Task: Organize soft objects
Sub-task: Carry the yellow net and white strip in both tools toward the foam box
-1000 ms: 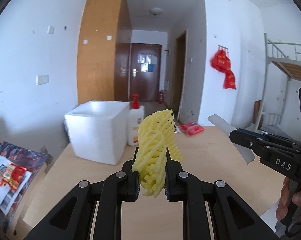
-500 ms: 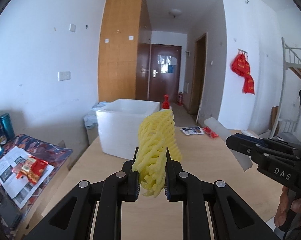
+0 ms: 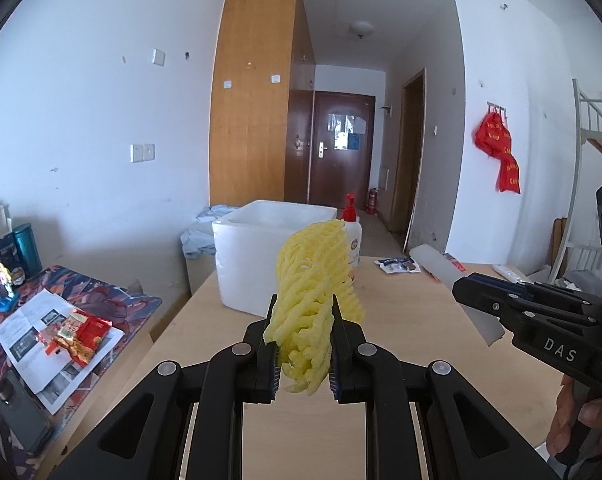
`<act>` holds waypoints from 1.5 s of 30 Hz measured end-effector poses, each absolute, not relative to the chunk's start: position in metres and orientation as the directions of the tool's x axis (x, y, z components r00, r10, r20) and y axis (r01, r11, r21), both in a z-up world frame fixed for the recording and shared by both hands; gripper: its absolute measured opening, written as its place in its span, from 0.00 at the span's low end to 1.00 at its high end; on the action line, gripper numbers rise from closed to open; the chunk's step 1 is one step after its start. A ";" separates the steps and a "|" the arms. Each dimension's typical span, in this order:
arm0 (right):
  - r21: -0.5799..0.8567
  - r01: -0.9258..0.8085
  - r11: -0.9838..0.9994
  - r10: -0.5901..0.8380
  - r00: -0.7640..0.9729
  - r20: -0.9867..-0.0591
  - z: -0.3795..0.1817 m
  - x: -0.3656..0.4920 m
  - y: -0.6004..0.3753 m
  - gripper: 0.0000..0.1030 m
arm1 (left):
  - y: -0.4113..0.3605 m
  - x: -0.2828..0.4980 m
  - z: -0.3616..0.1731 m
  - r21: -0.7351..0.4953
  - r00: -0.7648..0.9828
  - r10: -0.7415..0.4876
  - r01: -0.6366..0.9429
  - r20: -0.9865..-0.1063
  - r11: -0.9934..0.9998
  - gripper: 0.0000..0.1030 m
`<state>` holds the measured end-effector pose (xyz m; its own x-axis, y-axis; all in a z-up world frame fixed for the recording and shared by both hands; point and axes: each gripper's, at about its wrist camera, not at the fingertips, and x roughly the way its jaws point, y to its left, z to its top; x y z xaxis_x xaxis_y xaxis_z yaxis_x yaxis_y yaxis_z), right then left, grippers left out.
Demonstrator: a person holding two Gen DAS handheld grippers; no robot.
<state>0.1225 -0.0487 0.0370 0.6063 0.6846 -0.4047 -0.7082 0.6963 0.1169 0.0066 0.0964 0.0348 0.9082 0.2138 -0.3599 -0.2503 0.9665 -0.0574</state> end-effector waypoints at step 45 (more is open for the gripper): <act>0.107 -0.733 0.672 0.700 0.581 -0.415 0.061 0.172 -0.005 0.20 | 0.131 0.061 0.068 -0.057 0.900 0.260 -0.298 -0.350 0.953 0.19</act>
